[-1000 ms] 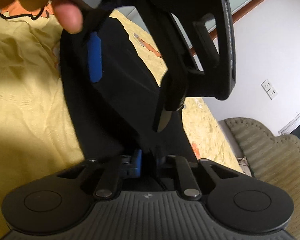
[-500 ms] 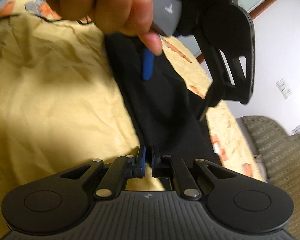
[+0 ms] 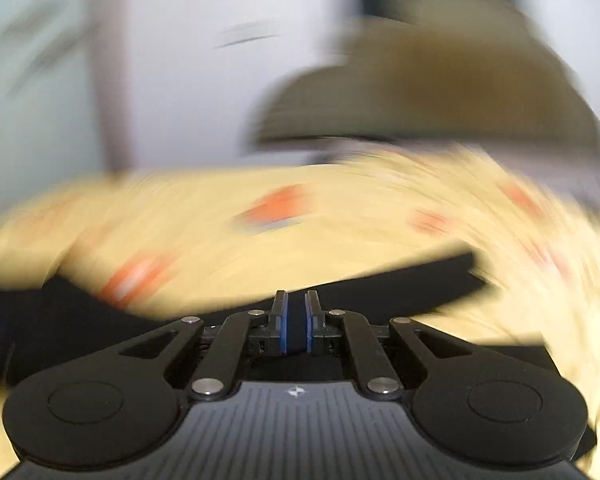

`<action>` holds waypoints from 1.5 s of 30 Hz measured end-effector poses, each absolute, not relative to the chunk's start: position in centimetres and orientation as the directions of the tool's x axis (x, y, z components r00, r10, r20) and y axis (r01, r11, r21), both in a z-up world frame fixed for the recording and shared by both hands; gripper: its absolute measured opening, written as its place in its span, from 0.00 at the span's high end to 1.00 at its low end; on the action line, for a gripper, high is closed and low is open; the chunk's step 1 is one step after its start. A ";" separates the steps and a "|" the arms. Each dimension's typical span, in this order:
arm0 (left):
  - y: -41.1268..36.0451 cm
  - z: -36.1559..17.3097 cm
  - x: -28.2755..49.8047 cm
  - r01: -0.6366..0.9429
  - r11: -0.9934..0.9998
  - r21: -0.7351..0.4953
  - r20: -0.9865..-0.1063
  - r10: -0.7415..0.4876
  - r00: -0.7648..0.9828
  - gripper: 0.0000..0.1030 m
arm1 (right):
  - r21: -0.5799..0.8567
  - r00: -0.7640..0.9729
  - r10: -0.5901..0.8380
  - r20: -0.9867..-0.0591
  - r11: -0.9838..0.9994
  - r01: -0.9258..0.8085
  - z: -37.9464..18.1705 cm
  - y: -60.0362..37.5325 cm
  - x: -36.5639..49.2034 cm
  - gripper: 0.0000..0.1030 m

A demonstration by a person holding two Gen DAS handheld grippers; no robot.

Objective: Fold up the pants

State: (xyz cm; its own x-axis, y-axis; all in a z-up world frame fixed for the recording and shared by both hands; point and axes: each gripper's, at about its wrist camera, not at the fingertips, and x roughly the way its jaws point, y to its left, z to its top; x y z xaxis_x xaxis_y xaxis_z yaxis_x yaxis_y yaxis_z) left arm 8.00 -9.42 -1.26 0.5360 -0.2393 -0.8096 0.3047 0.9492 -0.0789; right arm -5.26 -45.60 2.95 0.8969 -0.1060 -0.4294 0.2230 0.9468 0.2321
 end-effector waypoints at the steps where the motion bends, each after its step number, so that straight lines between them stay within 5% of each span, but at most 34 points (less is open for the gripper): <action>1: -9.5 -1.4 7.9 0.309 0.948 -0.078 -0.811 -0.240 0.534 0.09 | 0.379 0.897 -0.103 -0.429 0.881 0.283 2.5 -49.6 -4.8 0.90; 3: -9.5 -1.6 7.7 0.310 0.947 -0.078 -0.811 -0.241 0.533 0.08 | 0.634 0.904 -0.067 -0.421 0.692 0.346 0.7 -56.1 -4.3 0.90; 6: -9.5 -1.6 7.7 0.314 0.946 -0.077 -0.811 -0.243 0.532 0.07 | 0.781 0.915 -0.042 -0.402 0.506 0.367 -1.8 -60.9 -3.8 0.90; 20: -9.7 -1.7 8.2 0.314 0.945 -0.092 -0.812 -0.254 0.525 0.06 | 0.773 0.853 -0.053 -0.519 0.397 0.495 -5.3 -62.3 0.9 0.89; 21: -9.7 -1.7 8.2 0.311 0.945 -0.095 -0.812 -0.255 0.525 0.06 | 0.779 0.857 -0.047 -0.514 0.393 0.489 -5.5 -62.4 0.9 0.86; 25: -9.8 -1.7 8.3 0.310 0.946 -0.094 -0.812 -0.253 0.525 0.06 | 0.807 0.878 -0.049 -0.476 0.373 0.458 -5.7 -62.7 1.3 0.46; 32: -9.7 -1.7 8.4 0.308 0.946 -0.101 -0.812 -0.257 0.524 0.06 | 0.794 0.875 -0.050 -0.481 0.399 0.459 -5.2 -63.0 3.4 0.44; 36: -9.8 -1.7 8.4 0.308 0.946 -0.098 -0.812 -0.255 0.525 0.05 | 0.807 0.884 -0.045 -0.466 0.387 0.446 -5.5 -63.3 4.4 0.50; 39: -9.7 -1.7 8.4 0.309 0.946 -0.100 -0.812 -0.257 0.524 0.05 | 0.805 0.876 -0.047 -0.480 0.374 0.461 -5.7 -63.3 4.9 0.89; 45: -8.8 -0.9 9.0 0.281 0.942 -0.183 -0.806 -0.307 0.506 0.06 | 0.810 0.902 -0.072 -0.426 0.413 0.416 -3.1 -62.6 4.5 0.96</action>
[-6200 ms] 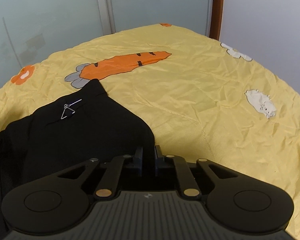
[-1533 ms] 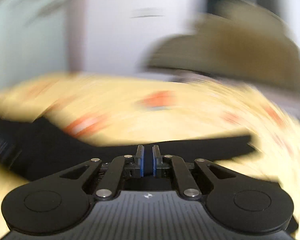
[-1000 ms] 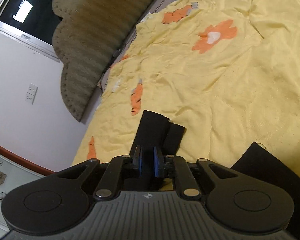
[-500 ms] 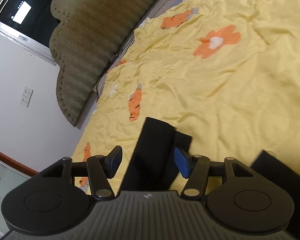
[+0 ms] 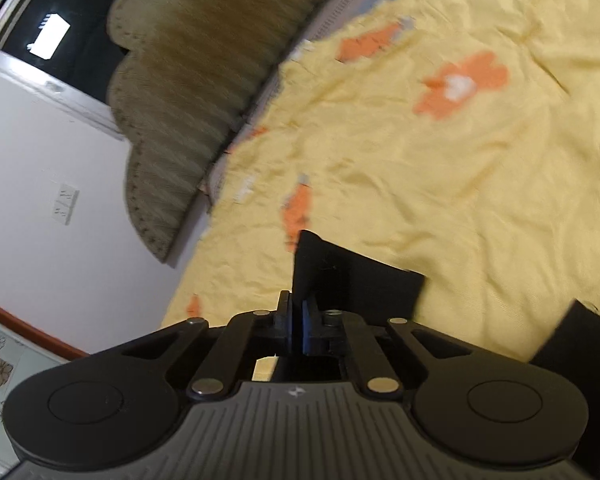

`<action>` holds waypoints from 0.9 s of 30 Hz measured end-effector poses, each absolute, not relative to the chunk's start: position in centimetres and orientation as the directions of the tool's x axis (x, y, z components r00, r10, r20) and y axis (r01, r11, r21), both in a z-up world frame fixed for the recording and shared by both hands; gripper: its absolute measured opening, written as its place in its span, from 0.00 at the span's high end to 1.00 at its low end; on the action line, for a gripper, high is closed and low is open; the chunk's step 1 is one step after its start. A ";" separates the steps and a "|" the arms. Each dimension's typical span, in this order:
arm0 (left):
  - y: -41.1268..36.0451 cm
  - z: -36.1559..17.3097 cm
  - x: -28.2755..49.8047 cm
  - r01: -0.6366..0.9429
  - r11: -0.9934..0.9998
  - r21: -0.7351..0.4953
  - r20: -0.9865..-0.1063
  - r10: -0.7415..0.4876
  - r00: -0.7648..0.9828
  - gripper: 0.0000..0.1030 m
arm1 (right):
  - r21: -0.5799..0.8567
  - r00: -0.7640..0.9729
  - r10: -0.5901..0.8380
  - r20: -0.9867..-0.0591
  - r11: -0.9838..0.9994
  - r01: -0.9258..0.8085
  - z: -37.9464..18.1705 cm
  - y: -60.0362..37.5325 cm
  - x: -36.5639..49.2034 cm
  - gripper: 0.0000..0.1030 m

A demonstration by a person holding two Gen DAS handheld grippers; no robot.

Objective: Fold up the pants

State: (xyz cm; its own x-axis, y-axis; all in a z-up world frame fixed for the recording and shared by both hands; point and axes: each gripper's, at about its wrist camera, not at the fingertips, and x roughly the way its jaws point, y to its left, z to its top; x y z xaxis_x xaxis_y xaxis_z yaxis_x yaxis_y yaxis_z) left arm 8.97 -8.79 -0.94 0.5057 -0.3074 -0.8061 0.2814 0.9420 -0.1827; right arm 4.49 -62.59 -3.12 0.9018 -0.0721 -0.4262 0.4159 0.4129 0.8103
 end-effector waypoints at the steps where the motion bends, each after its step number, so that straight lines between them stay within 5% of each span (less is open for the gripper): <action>1: -8.6 -0.8 9.2 0.271 0.941 -0.201 -0.803 -0.317 0.504 0.06 | 0.813 0.908 -0.068 -0.414 0.421 0.402 -2.2 -62.5 4.7 0.96; 10: -8.5 1.5 9.6 0.261 0.938 -0.230 -0.767 -0.340 0.544 0.06 | 0.836 0.992 -0.028 -0.126 0.534 0.121 9.2 -59.6 1.6 0.96; 12: -8.6 1.9 9.6 0.275 0.934 -0.227 -0.763 -0.346 0.546 0.06 | 0.840 0.988 -0.066 -0.141 0.521 0.155 8.9 -60.0 -1.4 0.96; 20: -9.1 0.9 9.9 0.296 0.930 -0.219 -0.784 -0.348 0.514 0.06 | 0.829 0.878 -0.181 -0.444 0.291 0.479 -1.5 -63.3 -9.9 0.96; 27: -8.8 1.4 9.4 0.304 0.931 -0.201 -0.778 -0.340 0.529 0.06 | 0.828 0.887 -0.217 -0.407 0.322 0.459 -0.8 -62.2 -13.9 0.96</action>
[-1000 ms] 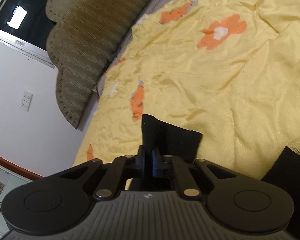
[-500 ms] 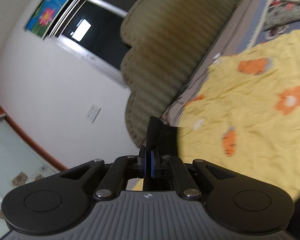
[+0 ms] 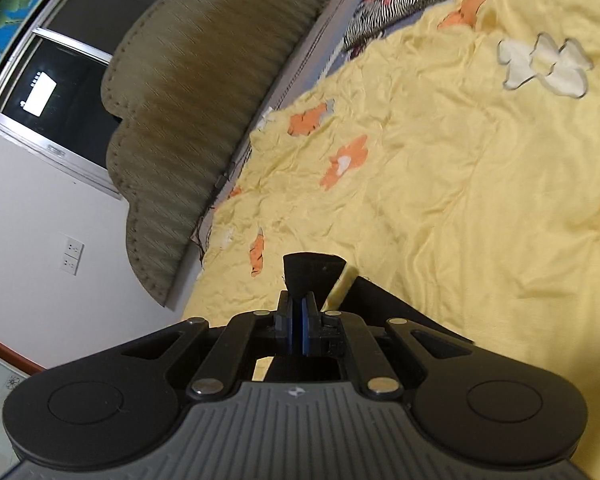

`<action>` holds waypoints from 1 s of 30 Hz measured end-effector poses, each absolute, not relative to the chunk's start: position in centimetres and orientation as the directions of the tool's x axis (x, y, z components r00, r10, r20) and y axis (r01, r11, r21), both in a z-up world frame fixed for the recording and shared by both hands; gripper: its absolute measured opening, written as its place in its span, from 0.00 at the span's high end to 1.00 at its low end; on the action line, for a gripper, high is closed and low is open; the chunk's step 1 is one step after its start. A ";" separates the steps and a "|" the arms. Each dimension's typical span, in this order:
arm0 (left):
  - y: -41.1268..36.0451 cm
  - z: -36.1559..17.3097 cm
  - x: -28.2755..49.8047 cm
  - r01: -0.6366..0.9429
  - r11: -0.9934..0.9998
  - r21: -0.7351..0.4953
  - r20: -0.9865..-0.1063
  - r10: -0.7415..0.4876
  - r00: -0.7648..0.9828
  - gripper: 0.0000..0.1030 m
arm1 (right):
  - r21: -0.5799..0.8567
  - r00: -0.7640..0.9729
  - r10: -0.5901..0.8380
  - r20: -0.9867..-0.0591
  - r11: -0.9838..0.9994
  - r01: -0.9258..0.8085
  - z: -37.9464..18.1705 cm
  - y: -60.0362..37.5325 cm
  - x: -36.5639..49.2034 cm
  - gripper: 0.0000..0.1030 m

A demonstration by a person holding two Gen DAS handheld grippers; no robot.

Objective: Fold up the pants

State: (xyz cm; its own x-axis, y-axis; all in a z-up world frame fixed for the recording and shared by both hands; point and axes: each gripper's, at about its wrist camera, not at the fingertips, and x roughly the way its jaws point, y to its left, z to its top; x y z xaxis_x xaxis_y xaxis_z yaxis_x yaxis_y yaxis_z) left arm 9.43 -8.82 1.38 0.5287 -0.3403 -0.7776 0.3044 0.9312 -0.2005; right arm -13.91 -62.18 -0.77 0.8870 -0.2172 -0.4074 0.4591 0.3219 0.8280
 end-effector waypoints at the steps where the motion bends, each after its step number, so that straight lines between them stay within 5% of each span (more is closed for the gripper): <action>1: -8.8 1.4 9.4 0.303 0.931 -0.202 -0.777 -0.341 0.529 0.06 | 0.818 0.882 -0.218 -0.417 0.332 0.469 -0.8 -62.0 -14.3 0.96; 6: -8.5 0.9 9.6 0.299 0.932 -0.205 -0.789 -0.338 0.513 0.06 | 0.709 0.772 -0.186 -0.607 0.311 0.633 -3.8 -62.2 -14.9 0.93; 12: -8.0 0.7 9.1 0.324 0.928 -0.184 -0.788 -0.337 0.515 0.06 | 0.638 0.746 -0.297 -0.596 0.389 0.665 -1.6 -59.6 -17.0 0.89; 16: -7.0 1.0 8.8 0.303 0.932 -0.196 -0.780 -0.336 0.528 0.06 | 0.431 0.744 -0.371 -0.555 0.636 0.639 1.7 -54.8 -15.3 0.87; 19: -6.0 1.4 8.7 0.283 0.940 -0.192 -0.776 -0.322 0.542 0.06 | 0.184 0.776 -0.365 -0.515 0.837 0.515 3.0 -48.9 -13.0 0.86; 23: -3.7 2.2 9.0 0.226 0.958 -0.177 -0.771 -0.278 0.573 0.06 | -0.138 0.860 -0.168 -0.482 0.984 0.115 3.2 -38.9 -10.0 0.86; 30: -1.0 3.0 9.1 0.160 0.968 -0.194 -0.771 -0.251 0.585 0.06 | -0.689 0.877 -0.170 -0.450 0.691 -0.219 -2.2 -28.8 -8.5 0.86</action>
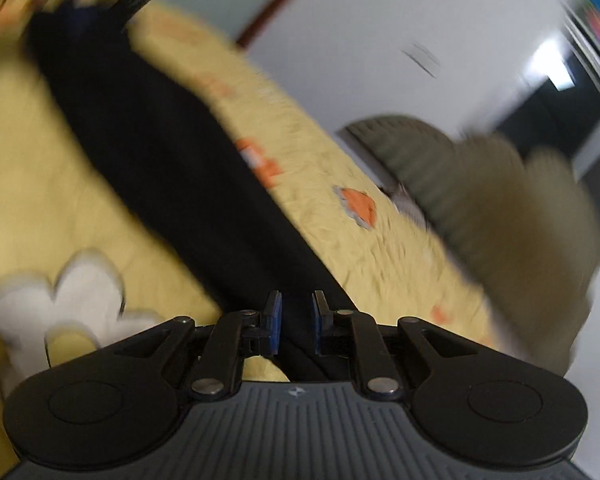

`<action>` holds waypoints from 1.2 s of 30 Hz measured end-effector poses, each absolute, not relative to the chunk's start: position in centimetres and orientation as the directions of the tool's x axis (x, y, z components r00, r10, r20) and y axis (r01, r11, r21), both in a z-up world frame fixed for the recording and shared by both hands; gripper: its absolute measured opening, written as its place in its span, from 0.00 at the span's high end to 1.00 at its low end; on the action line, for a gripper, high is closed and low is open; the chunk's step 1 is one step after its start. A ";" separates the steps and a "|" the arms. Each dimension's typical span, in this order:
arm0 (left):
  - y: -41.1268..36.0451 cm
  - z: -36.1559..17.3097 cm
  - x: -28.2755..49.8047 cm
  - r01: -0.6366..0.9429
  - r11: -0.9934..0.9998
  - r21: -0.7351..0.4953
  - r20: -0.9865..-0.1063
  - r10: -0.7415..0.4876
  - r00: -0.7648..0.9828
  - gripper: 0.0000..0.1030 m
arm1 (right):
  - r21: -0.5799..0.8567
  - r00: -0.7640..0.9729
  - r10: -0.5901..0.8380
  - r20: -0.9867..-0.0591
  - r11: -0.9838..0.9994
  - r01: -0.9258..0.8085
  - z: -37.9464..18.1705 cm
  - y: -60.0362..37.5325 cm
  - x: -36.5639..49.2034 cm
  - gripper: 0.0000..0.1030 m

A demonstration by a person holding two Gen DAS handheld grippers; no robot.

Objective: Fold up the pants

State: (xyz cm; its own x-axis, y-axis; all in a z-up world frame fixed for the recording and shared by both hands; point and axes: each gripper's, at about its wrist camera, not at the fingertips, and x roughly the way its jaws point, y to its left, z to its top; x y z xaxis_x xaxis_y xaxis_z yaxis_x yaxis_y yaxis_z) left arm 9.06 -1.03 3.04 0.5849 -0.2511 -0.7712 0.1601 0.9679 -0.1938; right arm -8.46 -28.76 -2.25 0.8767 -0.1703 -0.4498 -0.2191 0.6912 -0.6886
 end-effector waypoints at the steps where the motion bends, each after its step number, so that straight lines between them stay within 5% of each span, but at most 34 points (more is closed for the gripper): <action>1: -1.2 3.0 9.0 0.169 0.967 -0.191 -0.772 -0.254 0.583 0.06 | -0.712 0.878 -0.168 -0.449 0.661 -0.238 -3.0 -28.4 -8.3 0.86; 13: -4.5 2.1 7.7 0.250 0.945 -0.212 -0.779 -0.318 0.541 0.06 | -0.844 0.885 -0.185 -0.428 0.433 -0.317 -7.0 -26.8 -7.0 0.83; 23: -7.9 1.2 7.8 0.308 0.933 -0.186 -0.791 -0.328 0.517 0.06 | -0.517 0.776 0.004 -0.631 0.743 -0.425 -3.1 -27.6 -8.7 0.94; 27: -10.5 0.0 8.1 0.353 0.921 -0.166 -0.809 -0.332 0.485 0.06 | -0.490 0.812 -0.013 -0.583 0.803 -0.340 -2.3 -28.7 -11.0 0.94; 30: -11.8 -0.6 8.0 0.396 0.903 -0.164 -0.811 -0.352 0.467 0.06 | -0.271 0.815 -0.020 -0.579 0.948 -0.169 0.7 -34.0 -12.7 0.93; 33: -12.8 -0.9 7.8 0.428 0.888 -0.171 -0.808 -0.375 0.455 0.06 | -0.068 0.819 -0.138 -0.558 0.990 0.121 2.6 -41.8 -15.0 0.80; 35: -13.7 -0.9 7.7 0.452 0.876 -0.168 -0.801 -0.388 0.455 0.06 | 0.084 0.809 -0.218 -0.546 0.947 0.311 3.2 -47.3 -16.6 0.53; 36: -14.1 -0.9 7.6 0.468 0.868 -0.167 -0.797 -0.398 0.454 0.06 | 0.180 0.811 -0.235 -0.536 0.907 0.382 3.1 -50.1 -17.5 0.29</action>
